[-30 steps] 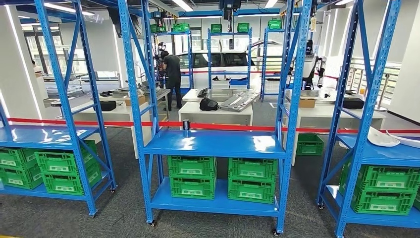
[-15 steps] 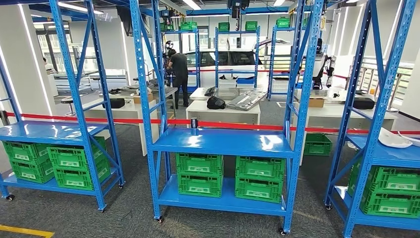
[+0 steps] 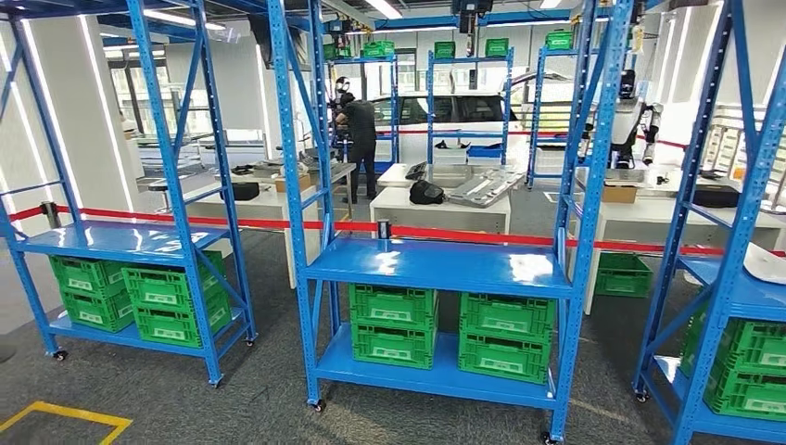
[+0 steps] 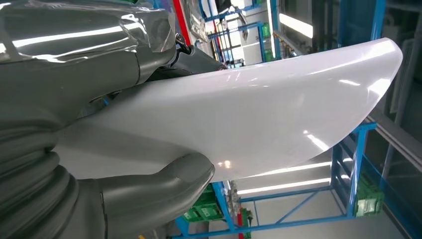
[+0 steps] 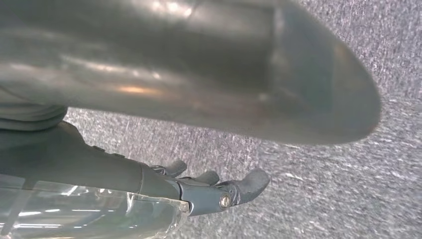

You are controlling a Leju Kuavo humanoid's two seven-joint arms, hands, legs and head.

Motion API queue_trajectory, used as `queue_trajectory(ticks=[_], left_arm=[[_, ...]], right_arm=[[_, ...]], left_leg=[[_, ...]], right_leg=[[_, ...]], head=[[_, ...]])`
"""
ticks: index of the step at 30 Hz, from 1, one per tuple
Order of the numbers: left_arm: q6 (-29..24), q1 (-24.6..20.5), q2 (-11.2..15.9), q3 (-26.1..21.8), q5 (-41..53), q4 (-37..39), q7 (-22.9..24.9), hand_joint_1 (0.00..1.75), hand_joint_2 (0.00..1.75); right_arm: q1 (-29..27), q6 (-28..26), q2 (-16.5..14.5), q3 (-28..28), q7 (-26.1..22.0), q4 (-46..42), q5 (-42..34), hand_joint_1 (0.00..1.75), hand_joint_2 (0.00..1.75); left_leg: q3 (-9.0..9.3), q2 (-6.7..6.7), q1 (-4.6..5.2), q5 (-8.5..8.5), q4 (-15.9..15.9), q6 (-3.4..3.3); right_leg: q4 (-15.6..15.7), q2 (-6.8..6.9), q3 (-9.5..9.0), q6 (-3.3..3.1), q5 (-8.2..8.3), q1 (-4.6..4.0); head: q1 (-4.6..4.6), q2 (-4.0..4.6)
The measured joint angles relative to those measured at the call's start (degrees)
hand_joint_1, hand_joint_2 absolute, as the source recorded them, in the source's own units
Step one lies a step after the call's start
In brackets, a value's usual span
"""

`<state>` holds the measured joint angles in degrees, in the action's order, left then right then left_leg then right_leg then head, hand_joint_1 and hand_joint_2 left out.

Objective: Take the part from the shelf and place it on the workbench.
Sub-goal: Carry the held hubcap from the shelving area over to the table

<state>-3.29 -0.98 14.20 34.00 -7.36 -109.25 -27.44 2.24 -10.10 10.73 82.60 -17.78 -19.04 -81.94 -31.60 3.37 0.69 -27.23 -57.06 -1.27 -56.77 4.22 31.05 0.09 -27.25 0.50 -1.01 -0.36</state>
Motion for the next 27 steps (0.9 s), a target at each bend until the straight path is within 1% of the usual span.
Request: queue_trajectory(ticks=[1, 2, 3, 4, 5, 6, 7, 8, 9, 10, 11, 12, 13, 14, 15, 16, 17, 18, 19, 20, 21, 22, 23, 24, 25, 26, 27], left_arm=[[0.07, -0.03, 0.02, 0.01, -0.06, -0.02, 0.01, 1.75, 1.75], [0.17, -0.05, 0.05, 0.01, -0.19, -0.06, 0.01, 1.75, 1.75], [0.37, -0.04, 0.08, 0.03, -0.4, -0.11, 0.03, 1.75, 1.75], [0.71, -0.14, 0.1, 0.05, -0.74, -0.16, 0.07, 1.75, 1.75], [1.14, -0.3, 0.09, 0.09, -1.24, -0.21, 0.15, 1.75, 1.75], [1.67, -0.45, 0.04, 0.13, -1.89, -0.22, 0.28, 1.75, 1.75], [2.2, -0.61, 0.01, 0.15, -2.58, -0.22, 0.44, 1.75, 1.75], [2.68, -0.67, -0.04, 0.18, -3.24, -0.2, 0.6, 1.75, 1.75], [3.1, -0.7, -0.07, 0.21, -3.82, -0.13, 0.73, 1.75, 1.75], [3.4, -0.8, -0.1, 0.26, -4.24, -0.03, 0.83, 1.75, 1.75], [3.58, -0.97, -0.15, 0.32, -4.59, 0.08, 0.9, 1.75, 1.75], [3.71, -1.22, -0.2, 0.38, -4.86, 0.16, 0.94, 1.75, 1.75], [3.79, -1.52, -0.26, 0.43, -5.02, 0.2, 0.98, 1.75, 1.75], [3.85, -1.77, -0.32, 0.48, -5.16, 0.21, 1.02, 1.75, 1.75], [3.91, -1.97, -0.37, 0.54, -5.21, 0.22, 1.05, 1.75, 1.75], [3.96, -2.07, -0.4, 0.62, -5.23, 0.23, 1.08, 1.75, 1.75], [3.99, -2.11, -0.42, 0.73, -5.25, 0.24, 1.1, 1.75, 1.75], [4.02, -2.12, -0.42, 0.82, -5.25, 0.25, 1.1, 1.75, 1.75], [4.02, -2.18, -0.42, 0.9, -5.25, 0.25, 1.1, 1.75, 1.75], [4.02, -2.3, -0.41, 0.95, -5.25, 0.26, 1.1, 1.75, 1.75], [4.02, -2.42, -0.42, 0.99, -5.26, 0.3, 1.1, 1.75, 1.75], [4.06, -2.54, -0.43, 1.04, -5.29, 0.38, 1.1, 1.75, 1.75], [4.1, -2.6, -0.44, 1.1, -5.35, 0.52, 1.1, 1.75, 1.75], [4.14, -2.62, -0.45, 1.17, -5.45, 0.7, 1.1, 1.75, 1.75], [4.17, -2.63, -0.43, 1.23, -5.54, 0.86, 1.1, 1.75, 1.75], [4.17, -2.66, -0.42, 1.29, -5.62, 0.99, 1.1, 1.75, 1.75], [4.17, -2.75, -0.4, 1.36, -5.66, 1.05, 1.08, 1.75, 1.75]], right_arm=[[0.01, 0.01, -0.01, 0.0, 0.01, -0.02, 0.01, 0.0, 0.0], [0.07, 0.02, 0.0, 0.01, 0.03, -0.03, 0.03, 0.0, 0.0], [0.15, 0.04, 0.03, 0.01, 0.04, -0.04, 0.08, 0.0, 0.0], [0.23, 0.09, 0.06, 0.01, 0.06, -0.05, 0.12, 0.0, 0.0], [0.28, 0.15, 0.09, 0.01, 0.1, -0.06, 0.2, 0.0, 0.0], [0.27, 0.2, 0.14, 0.01, 0.13, -0.06, 0.25, 0.0, 0.0], [0.23, 0.25, 0.17, 0.02, 0.17, -0.06, 0.29, 0.0, 0.0], [0.18, 0.28, 0.21, 0.02, 0.22, -0.06, 0.32, 0.0, 0.0], [0.15, 0.3, 0.27, 0.02, 0.25, -0.06, 0.32, 0.0, 0.0], [0.15, 0.31, 0.33, 0.02, 0.28, -0.06, 0.32, 0.0, 0.0], [0.18, 0.31, 0.38, 0.02, 0.3, -0.06, 0.33, 0.0, 0.0], [0.21, 0.31, 0.43, 0.02, 0.31, -0.06, 0.33, 0.0, 0.0], [0.23, 0.32, 0.45, 0.02, 0.34, -0.06, 0.34, 0.0, 0.0], [0.25, 0.33, 0.45, 0.01, 0.38, -0.06, 0.34, 0.0, 0.0], [0.32, 0.34, 0.45, 0.01, 0.42, -0.06, 0.34, 0.0, 0.0], [0.4, 0.36, 0.44, 0.0, 0.46, -0.06, 0.34, 0.0, 0.0], [0.51, 0.37, 0.42, 0.0, 0.49, -0.06, 0.34, 0.0, 0.0], [0.61, 0.4, 0.38, 0.0, 0.5, -0.05, 0.34, 0.0, 0.0], [0.65, 0.43, 0.35, 0.0, 0.51, -0.05, 0.34, 0.0, 0.0], [0.65, 0.45, 0.33, 0.0, 0.51, -0.04, 0.34, 0.0, 0.0], [0.6, 0.46, 0.33, 0.0, 0.51, -0.04, 0.34, 0.0, 0.0], [0.53, 0.46, 0.36, 0.0, 0.51, -0.04, 0.34, 0.0, 0.0], [0.47, 0.47, 0.36, 0.0, 0.51, -0.03, 0.34, 0.0, 0.0], [0.45, 0.48, 0.37, 0.0, 0.51, -0.02, 0.34, 0.0, 0.0], [0.46, 0.49, 0.37, 0.0, 0.51, -0.01, 0.34, 0.0, 0.0], [0.49, 0.51, 0.37, -0.01, 0.51, 0.0, 0.33, 0.0, 0.0], [0.53, 0.52, 0.33, -0.02, 0.51, 0.01, 0.33, 0.0, 0.0]], left_leg=[[-0.11, -0.31, 0.15, -0.04, 0.11, -0.17], [-0.07, -0.92, 0.2, 0.24, 0.46, -0.41], [0.17, -1.48, 0.07, 0.63, 0.94, -0.6], [0.42, -1.99, -0.14, 1.12, 1.48, -0.92], [0.62, -2.53, -0.36, 1.61, 2.0, -1.19], [0.61, -3.06, -0.52, 1.93, 2.23, -1.36], [0.41, -3.67, -0.57, 2.14, 2.28, -1.51], [0.21, -4.37, -0.56, 2.24, 2.26, -1.48], [0.1, -5.05, -0.57, 2.31, 2.22, -1.43], [0.04, -5.78, -0.61, 2.36, 2.14, -1.36], [0.01, -6.47, -0.7, 2.34, 1.97, -1.23], [-0.08, -7.16, -0.81, 2.23, 1.64, -1.02], [-0.33, -7.85, -0.78, 2.01, 1.06, -0.67], [-0.64, -8.41, -0.76, 1.77, 0.52, -0.3], [-0.98, -8.88, -0.73, 1.61, 0.1, 0.07], [-1.27, -9.27, -0.73, 1.55, -0.13, 0.39], [-1.47, -9.6, -0.88, 1.62, -0.15, 0.61], [-1.75, -9.32, -0.99, 1.54, -0.36, 0.85], [-2.2, -8.37, -1.03, 1.06, -1.15, 1.1], [-3.13, -7.02, -1.07, -0.02, -3.02, 1.36], [-4.58, -5.46, -1.11, -1.61, -6.04, 1.61], [-6.44, -4.37, -1.19, -3.45, -9.97, 1.83], [-8.38, -3.83, -1.32, -4.93, -13.86, 1.99], [-9.73, -3.6, -1.39, -5.56, -16.42, 2.05], [-10.09, -3.46, -1.43, -5.16, -16.91, 2.03], [-9.18, -3.27, -1.4, -3.73, -14.92, 1.89], [-7.24, -2.72, -1.3, -1.76, -11.07, 1.59]], right_leg=[[0.1, 0.5, -0.02, 0.17, 0.02, -0.04], [0.22, 0.98, -0.1, 0.42, 0.02, -0.07], [0.07, 0.87, -0.05, 0.65, -0.13, -0.08], [-0.82, 0.14, 0.35, 0.72, -0.72, -0.07], [-2.92, -1.03, 1.32, 0.66, -1.87, -0.04], [-6.36, -2.41, 2.92, 0.45, -3.5, 0.11], [-10.58, -3.35, 4.9, 0.3, -5.28, 0.21], [-14.42, -3.82, 6.73, 0.36, -6.61, 0.3], [-16.67, -3.97, 7.84, 0.66, -7.16, 0.42], [-16.55, -4.05, 7.82, 1.2, -6.68, 0.59], [-13.92, -4.2, 6.6, 1.87, -5.32, 0.82], [-9.68, -4.76, 4.56, 2.56, -3.54, 1.13], [-5.55, -5.54, 2.64, 2.9, -2.05, 1.32], [-2.54, -6.1, 1.29, 2.83, -1.04, 1.48], [-1.0, -6.47, 0.65, 2.46, -0.61, 1.48], [-0.78, -6.33, 0.57, 1.88, -0.6, 1.3], [-0.81, -5.84, 0.57, 1.37, -0.48, 1.31], [-0.78, -5.44, 0.5, 1.05, -0.37, 1.31], [-0.74, -5.0, 0.4, 0.71, -0.28, 1.35], [-0.68, -4.53, 0.37, 0.43, -0.22, 1.42], [-0.68, -4.07, 0.35, 0.24, -0.25, 1.35], [-0.69, -3.56, 0.36, 0.05, -0.31, 1.24], [-0.7, -2.99, 0.38, -0.03, -0.38, 1.12], [-0.71, -2.4, 0.38, -0.1, -0.44, 1.03], [-0.71, -1.8, 0.36, -0.16, -0.49, 0.94], [-0.7, -1.24, 0.29, -0.21, -0.55, 0.84], [-0.69, -0.7, 0.18, -0.22, -0.63, 0.75]], head=[[0.01, 0.0], [-0.02, 0.0], [0.01, 0.01], [0.02, 0.01], [0.09, 0.01], [0.17, 0.01], [0.25, 0.01], [0.33, 0.01], [0.38, 0.01], [0.42, 0.01], [0.44, 0.01], [0.48, 0.01], [0.55, 0.01], [0.58, 0.01], [0.58, 0.01], [0.56, 0.01], [0.5, 0.01], [0.47, 0.0], [0.37, 0.01], [0.27, 0.01], [0.16, 0.0], [0.07, 0.0], [0.05, 0.0], [0.04, 0.0], [0.03, 0.01], [0.0, 0.01], [-0.02, 0.01]])
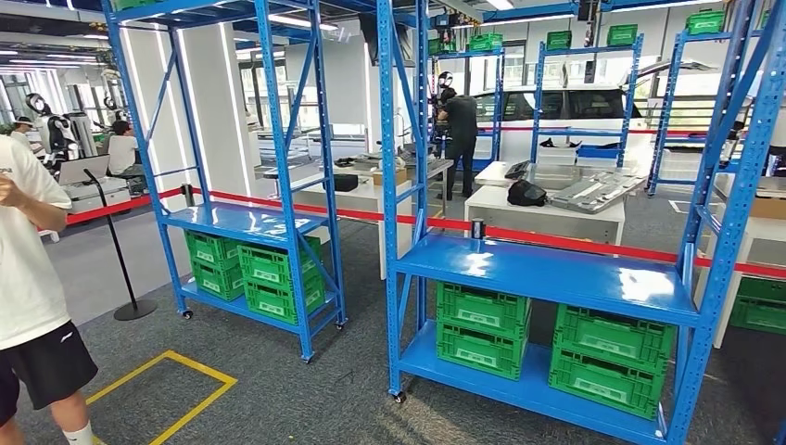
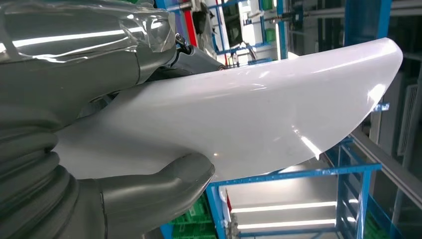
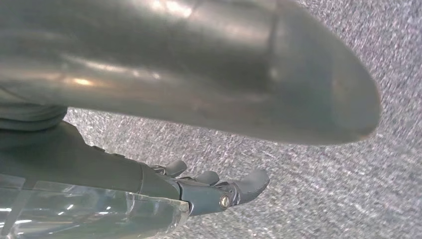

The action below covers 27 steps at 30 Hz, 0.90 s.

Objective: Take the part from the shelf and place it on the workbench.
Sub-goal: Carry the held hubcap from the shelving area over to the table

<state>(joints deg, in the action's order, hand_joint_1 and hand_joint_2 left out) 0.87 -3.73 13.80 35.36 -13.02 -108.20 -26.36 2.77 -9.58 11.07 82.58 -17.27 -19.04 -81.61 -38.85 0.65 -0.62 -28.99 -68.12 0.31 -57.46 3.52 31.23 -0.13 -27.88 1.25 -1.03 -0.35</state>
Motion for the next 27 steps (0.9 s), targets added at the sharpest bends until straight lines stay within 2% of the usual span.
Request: queue_trajectory(ticks=[2, 3, 4, 6, 7, 8, 10, 11, 12, 13, 14, 15, 16, 17, 18, 19, 21, 22, 24, 25, 27], left_arm=[[0.0, -0.36, 0.01, 0.12, -0.06, 0.03, -0.07, 1.75, 1.75], [0.0, -0.62, 0.01, 0.2, -0.11, 0.05, -0.12, 1.75, 1.75], [0.0, -0.84, 0.01, 0.26, -0.16, 0.09, -0.16, 1.75, 1.75], [-0.01, -1.07, 0.03, 0.36, -0.27, 0.17, -0.23, 1.75, 1.75], [-0.01, -1.12, 0.03, 0.39, -0.32, 0.2, -0.28, 1.75, 1.75], [-0.01, -1.26, -0.03, 0.43, -0.4, 0.26, -0.32, 1.75, 1.75], [0.0, -1.6, -0.21, 0.49, -0.52, 0.52, -0.38, 1.75, 1.75], [0.0, -1.71, -0.27, 0.51, -0.56, 0.69, -0.37, 1.75, 1.75], [0.0, -1.71, -0.3, 0.52, -0.55, 0.86, -0.37, 1.75, 1.75], [0.0, -1.67, -0.3, 0.55, -0.54, 0.99, -0.37, 1.75, 1.75], [0.0, -1.65, -0.3, 0.58, -0.53, 1.12, -0.37, 1.75, 1.75], [0.0, -1.64, -0.31, 0.61, -0.53, 1.21, -0.37, 1.75, 1.75], [0.0, -1.64, -0.31, 0.65, -0.53, 1.28, -0.37, 1.75, 1.75], [-0.01, -1.65, -0.31, 0.67, -0.53, 1.34, -0.37, 1.75, 1.75], [-0.01, -1.65, -0.3, 0.69, -0.53, 1.37, -0.37, 1.75, 1.75], [-0.01, -1.65, -0.29, 0.71, -0.52, 1.38, -0.37, 1.75, 1.75], [-0.01, -1.61, -0.26, 0.72, -0.51, 1.38, -0.37, 1.75, 1.75], [-0.01, -1.59, -0.24, 0.69, -0.51, 1.38, -0.38, 1.75, 1.75], [-0.05, -1.64, -0.21, 0.66, -0.52, 1.39, -0.39, 1.75, 1.75], [-0.1, -1.67, -0.21, 0.65, -0.54, 1.41, -0.4, 1.75, 1.75], [-0.2, -1.64, -0.21, 0.67, -0.6, 1.47, -0.42, 1.75, 1.75]], right_arm=[[0.03, 0.06, -0.17, -0.04, -0.01, 0.0, -0.01, 0.0, 0.0], [0.02, 0.09, -0.26, -0.07, -0.01, 0.01, -0.02, 0.0, 0.0], [0.0, 0.13, -0.32, -0.1, -0.01, 0.02, -0.03, 0.0, 0.0], [0.03, 0.14, -0.42, -0.17, -0.02, 0.04, -0.07, 0.0, 0.0], [0.09, 0.14, -0.45, -0.21, -0.02, 0.06, -0.07, 0.0, 0.0], [0.15, 0.14, -0.45, -0.24, -0.03, 0.09, -0.07, 0.0, 0.0], [0.13, 0.14, -0.39, -0.26, -0.04, 0.15, -0.08, 0.0, 0.0], [0.02, 0.14, -0.36, -0.25, -0.04, 0.19, -0.09, 0.0, 0.0], [-0.14, 0.14, -0.34, -0.25, -0.04, 0.21, -0.1, 0.0, 0.0], [-0.28, 0.14, -0.32, -0.24, -0.04, 0.24, -0.11, 0.0, 0.0], [-0.36, 0.14, -0.29, -0.24, -0.04, 0.26, -0.12, 0.0, 0.0], [-0.37, 0.14, -0.26, -0.24, -0.04, 0.27, -0.12, 0.0, 0.0], [-0.34, 0.14, -0.22, -0.24, -0.04, 0.29, -0.12, 0.0, 0.0], [-0.29, 0.15, -0.2, -0.25, -0.04, 0.31, -0.12, 0.0, 0.0], [-0.23, 0.15, -0.2, -0.25, -0.04, 0.33, -0.11, 0.0, 0.0], [-0.14, 0.16, -0.21, -0.26, -0.04, 0.34, -0.12, 0.0, 0.0], [0.07, 0.17, -0.27, -0.27, -0.04, 0.35, -0.12, 0.0, 0.0], [0.14, 0.18, -0.28, -0.27, -0.04, 0.36, -0.12, 0.0, 0.0], [0.11, 0.2, -0.32, -0.28, -0.04, 0.39, -0.12, 0.0, 0.0], [0.04, 0.22, -0.29, -0.29, -0.04, 0.41, -0.13, 0.0, 0.0], [-0.1, 0.25, -0.29, -0.29, -0.04, 0.46, -0.12, 0.0, 0.0]], left_leg=[[3.91, 2.51, 0.64, 2.55, 7.74, -0.83], [4.91, 3.41, 1.01, 2.93, 9.79, -1.2], [5.15, 3.76, 1.35, 2.83, 10.51, -1.46], [5.35, 2.41, 1.46, 3.26, 11.0, -1.89], [5.72, 1.71, 1.36, 3.65, 11.6, -2.09], [6.08, 1.01, 1.21, 4.09, 12.2, -2.35], [6.34, -0.42, 1.02, 4.71, 12.89, -2.77], [6.22, -1.21, 1.0, 4.83, 12.86, -2.93], [6.14, -2.05, 1.01, 4.87, 12.81, -3.0], [6.1, -2.92, 1.01, 4.87, 12.73, -3.0], [6.09, -3.79, 0.99, 4.84, 12.55, -2.94], [6.06, -4.63, 0.91, 4.74, 12.29, -2.8], [5.93, -5.39, 0.85, 4.56, 11.87, -2.54], [5.71, -6.09, 0.87, 4.29, 11.36, -2.17], [5.48, -6.6, 0.9, 4.06, 10.94, -1.81], [5.22, -7.03, 0.92, 3.91, 10.67, -1.49], [4.84, -7.46, 0.74, 3.88, 10.55, -1.0], [4.54, -6.67, 0.7, 3.64, 10.14, -0.74], [2.83, -3.73, 0.58, 1.61, 6.63, -0.21], [1.13, -2.19, 0.46, -0.17, 3.11, 0.05], [-2.71, -1.1, 0.03, -3.17, -4.39, 0.44]], right_leg=[[0.05, 1.01, -0.25, 0.11, -0.16, -0.26], [0.09, 1.54, -0.33, 0.29, -0.25, -0.32], [0.17, 2.1, -0.42, 0.52, -0.3, -0.33], [0.46, 3.23, -0.6, 1.08, -0.41, -0.35], [0.25, 2.81, -0.61, 1.29, -0.67, -0.35], [-0.93, 1.71, -0.1, 1.29, -1.39, -0.35], [-7.04, -1.56, 2.84, 0.91, -4.09, -0.21], [-11.16, -2.55, 4.99, 0.75, -5.53, -0.18], [-14.41, -3.03, 6.77, 0.82, -6.39, -0.16], [-15.83, -3.22, 7.71, 1.15, -6.4, -0.11], [-14.79, -3.35, 7.49, 1.71, -5.4, 0.01], [-11.61, -3.61, 6.21, 2.35, -3.72, 0.21], [-7.41, -4.42, 4.46, 2.93, -1.91, 0.52], [-3.85, -5.12, 2.9, 3.05, -0.51, 0.67], [-1.58, -5.58, 1.9, 2.79, 0.29, 0.72], [-0.64, -5.81, 1.5, 2.28, 0.54, 0.61], [-0.61, -4.88, 1.34, 1.15, 0.7, 0.39], [-0.55, -4.47, 1.23, 0.8, 0.79, 0.44], [-0.43, -3.52, 1.06, 0.12, 0.87, 0.61], [-0.43, -3.02, 1.03, -0.1, 0.8, 0.49], [-0.44, -1.79, 1.04, -0.38, 0.65, 0.27]], head=[[0.04, 0.0], [0.04, 0.0], [0.05, 0.0], [-0.01, -0.01], [0.04, -0.01], [0.08, -0.01], [0.31, -0.01], [0.35, -0.01], [0.44, -0.01], [0.45, -0.01], [0.48, -0.01], [0.52, -0.01], [0.56, -0.02], [0.62, -0.02], [0.59, -0.02], [0.59, -0.01], [0.49, -0.01], [0.44, -0.01], [0.25, -0.01], [0.14, -0.01], [0.07, -0.02]])
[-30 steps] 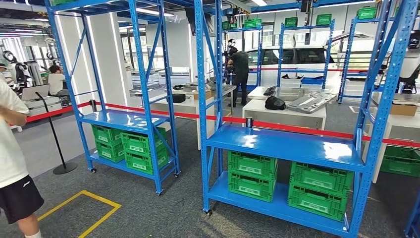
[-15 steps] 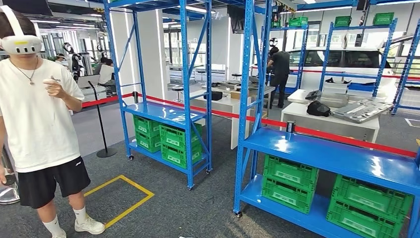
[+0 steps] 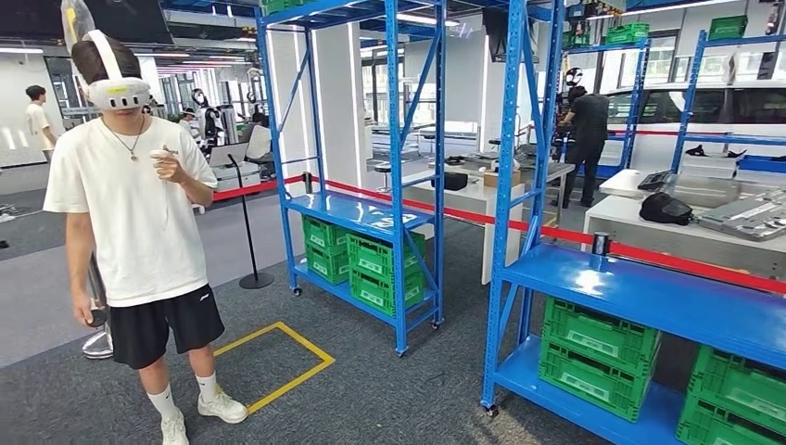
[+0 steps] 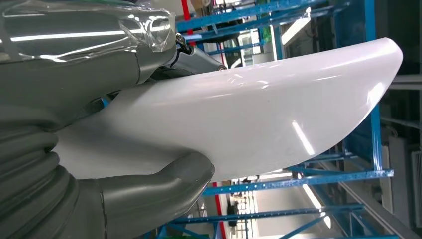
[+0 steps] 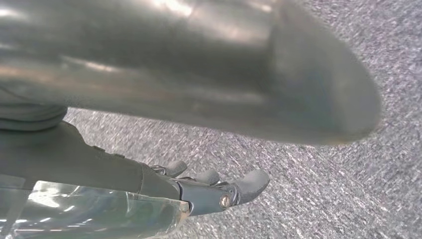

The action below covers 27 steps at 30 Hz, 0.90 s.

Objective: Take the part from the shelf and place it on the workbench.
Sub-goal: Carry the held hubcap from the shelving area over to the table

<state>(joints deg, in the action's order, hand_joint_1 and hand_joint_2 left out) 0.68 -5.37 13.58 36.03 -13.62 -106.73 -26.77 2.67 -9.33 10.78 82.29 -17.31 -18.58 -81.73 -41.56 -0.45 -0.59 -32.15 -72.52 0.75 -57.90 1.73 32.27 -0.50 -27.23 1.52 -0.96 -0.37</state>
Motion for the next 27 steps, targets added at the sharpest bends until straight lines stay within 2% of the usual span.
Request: queue_trajectory(ticks=[1, 2, 3, 5, 6, 7, 9, 10, 11, 12, 14, 15, 16, 17, 18, 19, 20, 21, 22, 23, 25, 26, 27], left_arm=[[-0.07, 0.06, 0.0, 0.01, -0.01, 0.03, -0.01, 1.75, 1.75], [-0.13, 0.09, 0.02, 0.0, -0.02, 0.05, -0.03, 1.75, 1.75], [-0.21, 0.12, 0.05, -0.02, -0.02, 0.06, -0.07, 1.75, 1.75], [-0.38, 0.07, 0.08, -0.06, -0.02, 0.05, -0.13, 1.75, 1.75], [-0.48, 0.02, 0.08, -0.07, -0.02, 0.04, -0.19, 1.75, 1.75], [-0.56, -0.01, 0.08, -0.07, -0.02, 0.03, -0.24, 1.75, 1.75], [-0.66, 0.0, 0.13, -0.09, -0.02, 0.0, -0.34, 1.75, 1.75], [-0.67, 0.08, 0.15, -0.11, -0.02, -0.04, -0.36, 1.75, 1.75], [-0.67, 0.07, 0.16, -0.13, -0.02, -0.09, -0.41, 1.75, 1.75], [-0.68, 0.0, 0.13, -0.15, -0.02, -0.14, -0.45, 1.75, 1.75], [-0.68, -0.16, 0.03, -0.13, -0.02, -0.14, -0.51, 1.75, 1.75], [-0.68, -0.18, -0.02, -0.09, -0.02, -0.11, -0.5, 1.75, 1.75], [-0.68, -0.15, -0.02, -0.05, -0.02, -0.08, -0.5, 1.75, 1.75], [-0.68, -0.14, -0.02, -0.01, -0.02, -0.05, -0.5, 1.75, 1.75], [-0.68, -0.14, -0.02, 0.03, -0.02, -0.03, -0.5, 1.75, 1.75], [-0.68, -0.14, -0.02, 0.06, -0.02, -0.02, -0.5, 1.75, 1.75], [-0.68, -0.16, -0.02, 0.08, -0.02, -0.01, -0.5, 1.75, 1.75], [-0.68, -0.16, -0.02, 0.09, -0.02, 0.0, -0.49, 1.75, 1.75], [-0.69, -0.15, -0.01, 0.09, -0.02, 0.01, -0.48, 1.75, 1.75], [-0.69, -0.13, 0.02, 0.09, -0.02, 0.02, -0.47, 1.75, 1.75], [-0.7, -0.05, 0.07, 0.09, -0.02, 0.02, -0.46, 1.75, 1.75], [-0.71, -0.08, 0.1, 0.09, -0.02, 0.02, -0.46, 1.75, 1.75], [-0.71, -0.17, 0.13, 0.1, -0.02, 0.03, -0.47, 1.75, 1.75]], right_arm=[[-0.01, 0.02, 0.0, 0.0, 0.0, 0.03, 0.0, 0.0, 0.0], [0.03, 0.03, 0.0, 0.0, 0.0, 0.05, 0.01, 0.0, 0.0], [0.08, 0.04, -0.01, 0.0, 0.0, 0.06, 0.02, 0.0, 0.0], [0.15, 0.07, -0.08, 0.0, 0.0, 0.07, 0.08, 0.0, 0.0], [0.17, 0.09, -0.12, 0.0, 0.01, 0.07, 0.13, 0.0, 0.0], [0.17, 0.11, -0.16, 0.0, 0.03, 0.07, 0.19, 0.0, 0.0], [0.27, 0.25, -0.22, -0.01, 0.1, 0.07, 0.32, 0.0, 0.0], [0.37, 0.32, -0.25, -0.02, 0.13, 0.08, 0.39, 0.0, 0.0], [0.44, 0.39, -0.26, -0.03, 0.15, 0.09, 0.44, 0.0, 0.0], [0.5, 0.43, -0.26, -0.04, 0.16, 0.1, 0.48, 0.0, 0.0], [0.42, 0.46, -0.23, -0.03, 0.21, 0.14, 0.51, 0.0, 0.0], [0.33, 0.47, -0.22, -0.03, 0.26, 0.16, 0.53, 0.0, 0.0], [0.24, 0.48, -0.21, -0.02, 0.3, 0.18, 0.56, 0.0, 0.0], [0.16, 0.48, -0.21, -0.02, 0.35, 0.21, 0.58, 0.0, 0.0], [0.14, 0.48, -0.2, -0.02, 0.36, 0.25, 0.6, 0.0, 0.0], [0.15, 0.48, -0.19, -0.02, 0.36, 0.28, 0.62, 0.0, 0.0], [0.16, 0.48, -0.19, -0.02, 0.36, 0.31, 0.63, 0.0, 0.0], [0.17, 0.48, -0.2, -0.02, 0.37, 0.34, 0.63, 0.0, 0.0], [0.21, 0.48, -0.21, -0.02, 0.4, 0.36, 0.64, 0.0, 0.0], [0.26, 0.48, -0.23, -0.02, 0.44, 0.37, 0.64, 0.0, 0.0], [0.45, 0.48, -0.32, -0.03, 0.5, 0.37, 0.64, 0.0, 0.0], [0.48, 0.48, -0.33, -0.04, 0.5, 0.39, 0.64, 0.0, 0.0], [0.48, 0.48, -0.35, -0.05, 0.49, 0.43, 0.64, 0.0, 0.0]], left_leg=[[-1.03, 0.18, -0.15, -0.29, -1.82, 0.1], [-0.87, 0.36, -0.24, 0.5, -1.27, 0.13], [0.61, 0.72, -0.26, 2.17, 1.68, 0.06], [5.02, 2.71, 0.02, 5.38, 9.92, -0.34], [6.52, 3.49, 0.24, 6.19, 12.82, -0.59], [7.16, 3.89, 0.49, 6.37, 14.2, -0.81], [7.04, 2.79, 0.85, 6.4, 14.63, -1.33], [7.39, 2.11, 0.81, 6.69, 15.09, -1.65], [7.84, 1.45, 0.69, 7.05, 15.63, -2.02], [8.28, 0.82, 0.54, 7.43, 16.18, -2.38], [8.62, -0.43, 0.4, 7.8, 16.58, -2.78], [8.58, -1.2, 0.44, 7.83, 16.58, -2.84], [8.58, -2.04, 0.47, 7.81, 16.56, -2.84], [8.58, -2.89, 0.46, 7.79, 16.52, -2.83], [8.6, -3.75, 0.41, 7.74, 16.43, -2.75], [8.6, -4.54, 0.34, 7.64, 16.27, -2.6], [8.46, -5.27, 0.38, 7.44, 15.89, -2.31], [8.25, -5.94, 0.44, 7.19, 15.5, -1.97], [8.0, -6.49, 0.49, 6.98, 15.19, -1.62], [7.77, -7.01, 0.47, 6.87, 15.0, -1.26], [7.34, -7.53, 0.18, 6.77, 14.88, -0.72], [6.96, -6.67, 0.14, 6.36, 14.22, -0.46], [6.08, -5.13, 0.14, 5.37, 12.47, -0.24]], right_leg=[[0.0, 0.65, -0.01, -0.05, -0.06, -0.07], [0.0, 1.26, -0.05, -0.04, -0.14, -0.11], [0.0, 1.84, -0.14, 0.0, -0.22, -0.14], [-0.01, 2.91, -0.42, 0.32, -0.48, -0.35], [0.0, 3.39, -0.54, 0.55, -0.62, -0.47], [0.01, 3.87, -0.64, 0.82, -0.76, -0.55], [0.29, 4.93, -0.96, 1.44, -0.89, -0.51], [0.26, 4.91, -1.08, 1.72, -1.06, -0.41], [-0.43, 4.09, -0.89, 1.82, -1.59, -0.32], [-2.36, 2.7, -0.11, 1.74, -2.65, -0.27], [-9.68, -0.44, 3.44, 1.26, -5.75, -0.16], [-13.6, -1.16, 5.51, 1.21, -6.98, -0.16], [-15.99, -1.45, 7.0, 1.4, -7.41, -0.14], [-16.22, -1.56, 7.52, 1.8, -6.92, -0.08], [-14.01, -1.73, 6.9, 2.36, -5.51, 0.03], [-10.03, -2.3, 5.37, 2.94, -3.62, 0.24], [-5.88, -3.46, 3.72, 3.31, -1.82, 0.45], [-2.7, -4.38, 2.36, 3.22, -0.47, 0.62], [-0.95, -5.05, 1.59, 2.84, 0.23, 0.62], [-0.49, -5.19, 1.34, 2.24, 0.46, 0.45], [-0.49, -4.03, 1.13, 1.23, 0.59, 0.29], [-0.43, -3.49, 0.97, 0.83, 0.59, 0.33], [-0.36, -2.9, 0.79, 0.47, 0.54, 0.38]], head=[[-0.01, 0.01], [-0.02, 0.01], [-0.03, 0.01], [-0.04, 0.01], [-0.01, 0.01], [0.03, 0.0], [0.05, 0.0], [0.09, 0.0], [0.09, 0.01], [0.13, 0.0], [0.27, 0.0], [0.36, -0.01], [0.41, -0.01], [0.43, -0.01], [0.46, -0.01], [0.49, -0.01], [0.56, 0.0], [0.58, 0.0], [0.56, 0.0], [0.51, 0.01], [0.4, 0.0], [0.31, 0.01], [0.22, 0.0]])
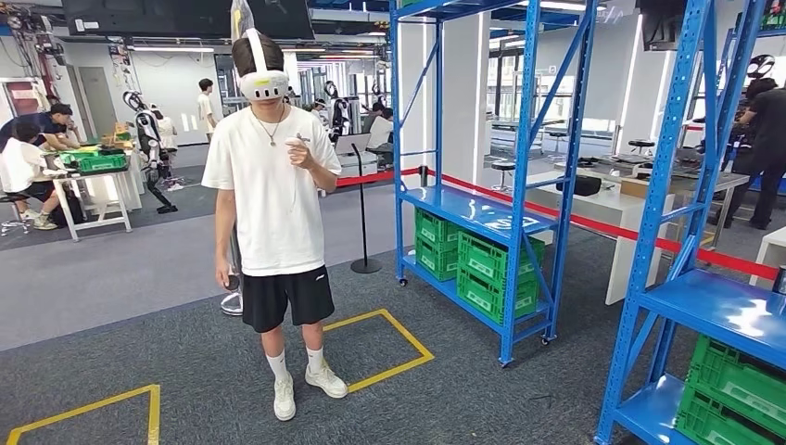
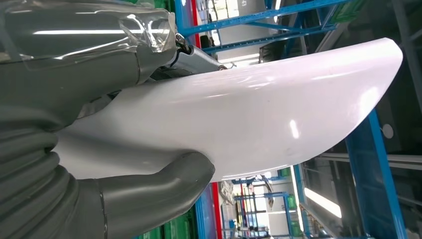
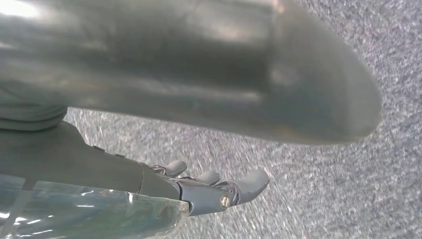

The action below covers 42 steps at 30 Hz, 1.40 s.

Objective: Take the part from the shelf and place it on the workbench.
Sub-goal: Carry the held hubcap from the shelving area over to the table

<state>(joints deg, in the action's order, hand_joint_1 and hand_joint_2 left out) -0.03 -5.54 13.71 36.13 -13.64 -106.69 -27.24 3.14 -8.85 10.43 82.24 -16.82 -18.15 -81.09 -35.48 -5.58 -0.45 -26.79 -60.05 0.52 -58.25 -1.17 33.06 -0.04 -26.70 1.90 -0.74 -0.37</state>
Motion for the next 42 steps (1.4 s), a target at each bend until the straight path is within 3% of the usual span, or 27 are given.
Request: queue_trajectory(ticks=[2, 4, 5, 6, 7, 9, 11, 13, 15, 17, 19, 20, 21, 23, 24, 26, 28, 29, 31, 33, 35, 36, 37, 39, 41, 42], left_arm=[[0.01, -0.2, 0.03, 0.11, -0.04, 0.05, -0.01, 1.75, 1.75], [0.01, -0.23, 0.04, 0.35, -0.12, 0.22, 0.0, 1.75, 1.75], [0.01, -0.23, 0.04, 0.47, -0.16, 0.33, 0.01, 1.75, 1.75], [0.02, -0.26, 0.07, 0.54, -0.23, 0.42, 0.02, 1.75, 1.75], [0.02, -0.33, 0.09, 0.59, -0.32, 0.48, 0.02, 1.75, 1.75], [0.03, -0.57, 0.12, 0.63, -0.51, 0.49, 0.05, 1.75, 1.75], [0.03, -0.82, 0.14, 0.71, -0.63, 0.49, 0.09, 1.75, 1.75], [0.04, -0.9, 0.22, 0.79, -0.69, 0.48, 0.15, 1.75, 1.75], [0.05, -1.07, 0.24, 0.85, -0.75, 0.46, 0.2, 1.75, 1.75], [0.1, -1.34, 0.05, 0.93, -0.83, 0.49, 0.27, 1.75, 1.75], [0.23, -1.44, -0.14, 1.07, -0.92, 0.66, 0.37, 1.75, 1.75], [0.31, -1.44, -0.18, 1.16, -0.97, 0.79, 0.42, 1.75, 1.75], [0.37, -1.44, -0.19, 1.25, -1.01, 0.91, 0.45, 1.75, 1.75], [0.41, -1.45, -0.24, 1.37, -1.03, 1.03, 0.51, 1.75, 1.75], [0.41, -1.47, -0.26, 1.39, -1.03, 1.04, 0.52, 1.75, 1.75], [0.45, -1.5, -0.27, 1.4, -1.03, 1.08, 0.55, 1.75, 1.75], [0.47, -1.53, -0.27, 1.42, -1.03, 1.16, 0.57, 1.75, 1.75], [0.46, -1.55, -0.26, 1.43, -1.03, 1.2, 0.57, 1.75, 1.75], [0.43, -1.72, -0.26, 1.44, -1.03, 1.24, 0.58, 1.75, 1.75], [0.39, -1.89, -0.27, 1.48, -1.04, 1.3, 0.58, 1.75, 1.75], [0.38, -1.88, -0.28, 1.6, -1.05, 1.39, 0.59, 1.75, 1.75], [0.38, -1.88, -0.26, 1.67, -1.05, 1.42, 0.6, 1.75, 1.75], [0.38, -1.88, -0.25, 1.71, -1.05, 1.43, 0.6, 1.75, 1.75], [0.38, -1.94, -0.22, 1.72, -1.05, 1.42, 0.61, 1.75, 1.75], [0.38, -2.1, -0.22, 1.7, -1.05, 1.41, 0.61, 1.75, 1.75], [0.38, -2.17, -0.21, 1.7, -1.05, 1.41, 0.62, 1.75, 1.75]], right_arm=[[-0.21, 0.02, 0.04, -0.02, -0.01, 0.08, 0.0, 0.0, 0.0], [-0.43, 0.04, 0.07, -0.03, -0.02, 0.15, -0.01, 0.0, 0.0], [-0.45, 0.04, 0.09, -0.04, -0.05, 0.19, -0.02, 0.0, 0.0], [-0.43, 0.04, 0.11, -0.07, -0.1, 0.21, -0.03, 0.0, 0.0], [-0.4, 0.05, 0.1, -0.11, -0.15, 0.22, -0.03, 0.0, 0.0], [-0.41, 0.07, 0.0, -0.25, -0.25, 0.23, -0.05, 0.0, 0.0], [-0.46, 0.1, -0.11, -0.4, -0.32, 0.23, -0.08, 0.0, 0.0], [-0.43, 0.13, -0.17, -0.51, -0.35, 0.22, -0.09, 0.0, 0.0], [-0.42, 0.15, -0.13, -0.63, -0.43, 0.22, -0.13, 0.0, 0.0], [-0.6, 0.15, 0.02, -0.72, -0.51, 0.22, -0.17, 0.0, 0.0], [-0.89, 0.15, 0.12, -0.77, -0.54, 0.23, -0.27, 0.0, 0.0], [-1.0, 0.15, 0.15, -0.8, -0.54, 0.23, -0.33, 0.0, 0.0], [-1.07, 0.15, 0.17, -0.83, -0.54, 0.23, -0.38, 0.0, 0.0], [-1.08, 0.15, 0.19, -0.87, -0.54, 0.22, -0.44, 0.0, 0.0], [-1.07, 0.15, 0.14, -0.89, -0.54, 0.22, -0.46, 0.0, 0.0], [-0.94, 0.15, 0.04, -0.91, -0.54, 0.21, -0.5, 0.0, 0.0], [-0.76, 0.15, 0.03, -0.93, -0.56, 0.21, -0.52, 0.0, 0.0], [-0.71, 0.13, 0.03, -0.96, -0.58, 0.21, -0.53, 0.0, 0.0], [-0.71, 0.08, -0.01, -1.04, -0.67, 0.21, -0.54, 0.0, 0.0], [-0.82, 0.06, -0.01, -1.13, -0.73, 0.22, -0.55, 0.0, 0.0], [-0.93, 0.05, -0.01, -1.22, -0.73, 0.23, -0.55, 0.0, 0.0], [-0.94, 0.04, -0.01, -1.27, -0.74, 0.23, -0.55, 0.0, 0.0], [-0.92, 0.04, -0.03, -1.31, -0.74, 0.23, -0.55, 0.0, 0.0], [-0.84, 0.04, -0.18, -1.36, -0.75, 0.23, -0.55, 0.0, 0.0], [-0.81, 0.04, -0.38, -1.38, -0.78, 0.23, -0.55, 0.0, 0.0], [-0.79, 0.04, -0.47, -1.39, -0.79, 0.22, -0.56, 0.0, 0.0]], left_leg=[[-3.43, 3.71, -0.05, -3.41, -7.01, 0.36], [-7.11, 5.17, -0.24, -5.79, -13.86, 0.5], [-7.65, 5.38, -0.27, -5.53, -14.62, 0.47], [-6.9, 5.57, -0.24, -4.27, -12.98, 0.34], [-4.95, 6.09, -0.1, -2.4, -9.29, 0.03], [-0.65, 8.31, 0.56, 0.32, -1.36, -0.86], [1.0, 9.34, 1.22, 0.86, 1.79, -1.52], [1.24, 8.1, 1.2, 1.2, 2.29, -1.94], [2.11, 6.85, 0.84, 1.88, 3.47, -2.5], [2.64, 5.6, 0.61, 2.31, 4.14, -2.86], [2.61, 4.08, 0.54, 2.35, 4.11, -2.95], [2.61, 3.25, 0.48, 2.33, 4.07, -2.9], [2.63, 2.43, 0.37, 2.27, 3.97, -2.78], [2.57, 0.96, 0.06, 1.92, 3.41, -2.19], [2.37, 0.31, 0.03, 1.6, 2.85, -1.7], [1.84, -0.6, 0.07, 1.1, 2.01, -0.87], [1.56, -1.18, -0.15, 1.03, 1.85, -0.48], [1.35, -0.76, -0.28, 0.84, 1.56, -0.32], [-0.21, 1.87, -0.37, -0.95, -1.75, -0.01], [-3.98, 4.63, -0.33, -4.3, -9.25, 0.13], [-7.14, 5.28, -0.33, -5.82, -14.9, 0.02], [-7.16, 5.37, -0.27, -5.02, -14.6, -0.18], [-5.97, 5.64, -0.12, -3.35, -12.03, -0.51], [-1.8, 7.66, 0.58, -0.08, -3.94, -1.47], [0.47, 9.34, 1.42, 0.87, 0.67, -2.14], [0.51, 9.24, 1.69, 0.68, 1.02, -2.27]], right_leg=[[0.04, 1.24, -0.29, -0.6, -0.32, -0.32], [0.03, 2.63, -0.4, -0.9, -0.54, -0.75], [0.03, 3.28, -0.43, -0.98, -0.62, -0.9], [0.03, 3.88, -0.49, -1.0, -0.72, -1.01], [0.03, 4.44, -0.61, -0.99, -0.81, -1.11], [0.05, 5.41, -0.92, -0.77, -1.08, -1.34], [0.11, 6.33, -1.15, -0.39, -1.32, -1.47], [0.24, 7.14, -1.35, 0.07, -1.55, -1.45], [-1.3, 5.5, -0.87, 0.29, -2.53, -1.31], [-7.27, 2.55, 1.88, 0.07, -5.17, -1.09], [-14.66, 1.45, 5.81, 0.2, -7.65, -0.84], [-16.15, 1.35, 6.83, 0.63, -7.76, -0.65], [-15.27, 1.29, 6.72, 1.28, -6.88, -0.39], [-7.86, 0.27, 3.65, 2.82, -3.41, 0.41], [-4.3, -0.49, 2.03, 3.1, -1.97, 0.66], [-1.0, -1.38, 0.46, 2.49, -0.75, 0.72], [-1.17, -0.57, 0.38, 1.26, -0.71, 0.38], [-1.13, -0.17, 0.28, 0.91, -0.68, 0.32], [-1.01, 0.74, 0.0, 0.17, -0.73, 0.17], [-1.02, 1.79, -0.14, -0.35, -0.96, -0.33], [-1.03, 3.05, -0.19, -0.64, -1.17, -0.82], [-1.02, 3.67, -0.28, -0.77, -1.26, -1.02], [-1.01, 4.27, -0.42, -0.87, -1.38, -1.2], [-0.93, 5.31, -0.79, -0.89, -1.62, -1.47], [-0.76, 6.33, -1.02, -0.64, -1.8, -1.53], [-0.63, 6.9, -1.11, -0.42, -1.87, -1.48]], head=[[-0.21, 0.01], [-0.23, 0.0], [-0.24, 0.01], [-0.25, 0.0], [-0.25, 0.0], [-0.22, 0.0], [-0.22, 0.01], [-0.26, 0.0], [-0.21, 0.0], [-0.03, 0.01], [0.13, 0.0], [0.16, 0.0], [0.19, -0.01], [0.27, 0.0], [0.36, 0.01], [0.34, 0.01], [0.16, 0.0], [0.12, 0.0], [-0.09, 0.01], [-0.27, 0.01], [-0.28, 0.0], [-0.28, 0.0], [-0.28, 0.0], [-0.26, 0.01], [-0.22, 0.0], [-0.23, 0.01]])
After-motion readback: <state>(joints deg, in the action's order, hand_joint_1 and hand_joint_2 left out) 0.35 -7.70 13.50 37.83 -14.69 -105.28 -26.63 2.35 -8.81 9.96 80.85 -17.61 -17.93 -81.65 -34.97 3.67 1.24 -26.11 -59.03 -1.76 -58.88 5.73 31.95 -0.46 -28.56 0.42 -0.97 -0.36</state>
